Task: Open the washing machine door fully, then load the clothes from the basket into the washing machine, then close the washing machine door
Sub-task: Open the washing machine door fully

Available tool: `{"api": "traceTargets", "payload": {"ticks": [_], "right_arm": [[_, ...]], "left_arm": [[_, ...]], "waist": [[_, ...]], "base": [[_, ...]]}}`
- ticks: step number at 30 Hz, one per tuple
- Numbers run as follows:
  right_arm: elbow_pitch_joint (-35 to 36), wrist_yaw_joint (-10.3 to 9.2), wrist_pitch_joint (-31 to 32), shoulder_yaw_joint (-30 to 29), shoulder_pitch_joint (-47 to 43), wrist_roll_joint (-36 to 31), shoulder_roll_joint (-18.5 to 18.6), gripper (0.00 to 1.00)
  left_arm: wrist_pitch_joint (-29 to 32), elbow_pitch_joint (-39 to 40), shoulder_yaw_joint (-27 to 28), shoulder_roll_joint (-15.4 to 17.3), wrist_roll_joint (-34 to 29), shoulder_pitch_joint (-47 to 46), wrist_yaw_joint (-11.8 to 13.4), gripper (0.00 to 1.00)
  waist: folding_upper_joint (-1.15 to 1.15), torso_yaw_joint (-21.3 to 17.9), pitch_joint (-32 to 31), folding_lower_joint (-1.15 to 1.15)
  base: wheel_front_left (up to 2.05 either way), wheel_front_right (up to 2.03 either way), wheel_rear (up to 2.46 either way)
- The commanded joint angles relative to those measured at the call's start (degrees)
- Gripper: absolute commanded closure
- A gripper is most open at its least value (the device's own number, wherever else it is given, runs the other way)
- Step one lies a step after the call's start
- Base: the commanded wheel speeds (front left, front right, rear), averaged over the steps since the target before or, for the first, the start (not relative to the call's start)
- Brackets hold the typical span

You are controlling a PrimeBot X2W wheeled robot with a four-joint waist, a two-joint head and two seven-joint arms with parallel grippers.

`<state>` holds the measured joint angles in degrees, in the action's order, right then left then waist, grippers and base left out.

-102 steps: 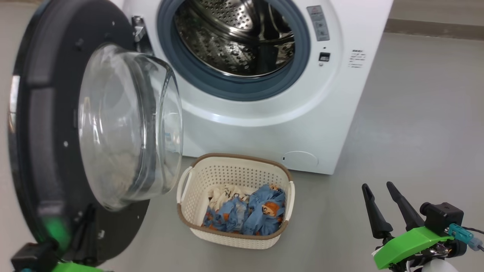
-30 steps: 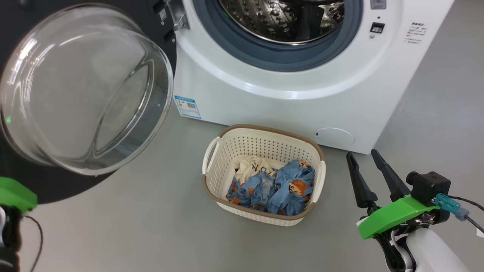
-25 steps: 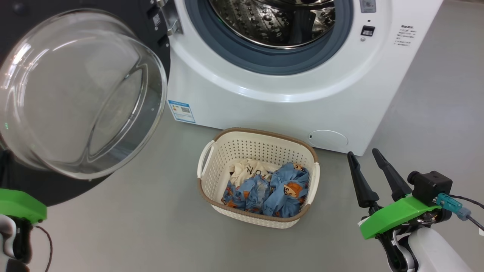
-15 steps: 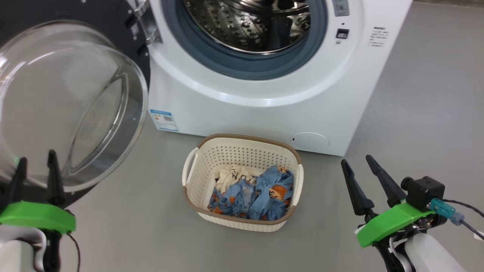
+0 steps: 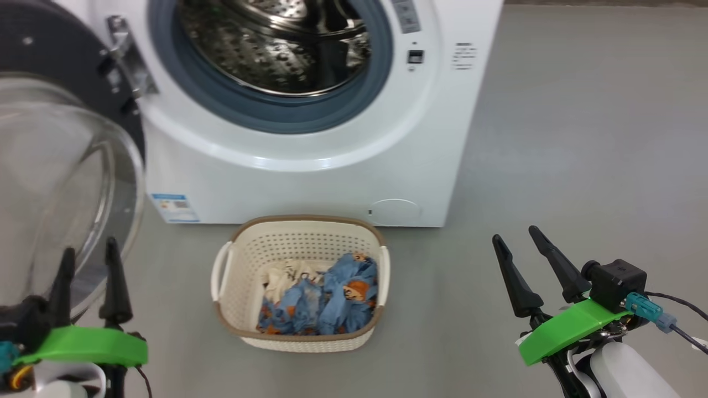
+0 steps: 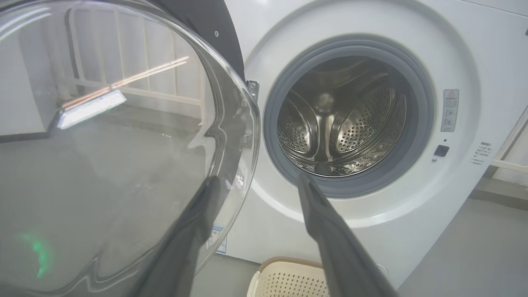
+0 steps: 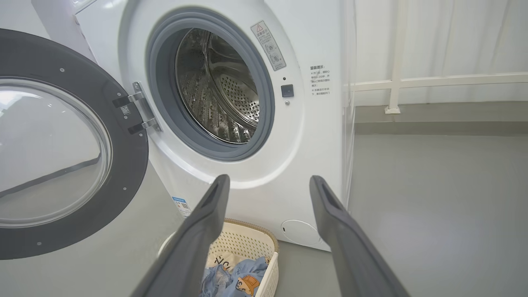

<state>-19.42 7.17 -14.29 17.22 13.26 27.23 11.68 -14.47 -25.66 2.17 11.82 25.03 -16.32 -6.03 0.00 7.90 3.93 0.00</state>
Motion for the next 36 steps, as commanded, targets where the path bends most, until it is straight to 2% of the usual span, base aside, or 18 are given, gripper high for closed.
{"api": "traceTargets", "payload": {"ticks": [1,18,27,36], "right_arm": [[1.59,0.32,-0.71,1.21,0.27,-0.54,0.65,0.00],[2.52,0.32,-0.71,0.54,-0.47,-1.32,1.84,0.00],[2.81,0.32,-0.71,0.42,-0.66,-1.32,2.20,0.00],[3.42,0.32,-0.71,-0.32,-0.74,-1.51,2.14,0.00]], "left_arm": [[-0.52,2.09,1.50,1.30,-0.70,0.34,-0.12,0.00],[-0.52,7.40,0.33,-1.85,-1.24,6.99,-0.29,0.00],[-0.52,9.75,0.41,-2.18,-2.44,9.71,0.18,0.00],[-0.52,10.30,0.86,-2.07,-3.30,10.35,1.50,0.00]], "waist": [[0.00,-3.47,-0.28,0.00],[0.00,-12.62,-1.96,0.00],[0.00,-14.52,-2.39,0.00],[0.00,-14.64,-2.22,0.00]], "base": [[0.00,0.00,0.00],[0.00,0.00,0.00],[0.00,0.00,0.00],[0.00,0.00,0.00]]}}
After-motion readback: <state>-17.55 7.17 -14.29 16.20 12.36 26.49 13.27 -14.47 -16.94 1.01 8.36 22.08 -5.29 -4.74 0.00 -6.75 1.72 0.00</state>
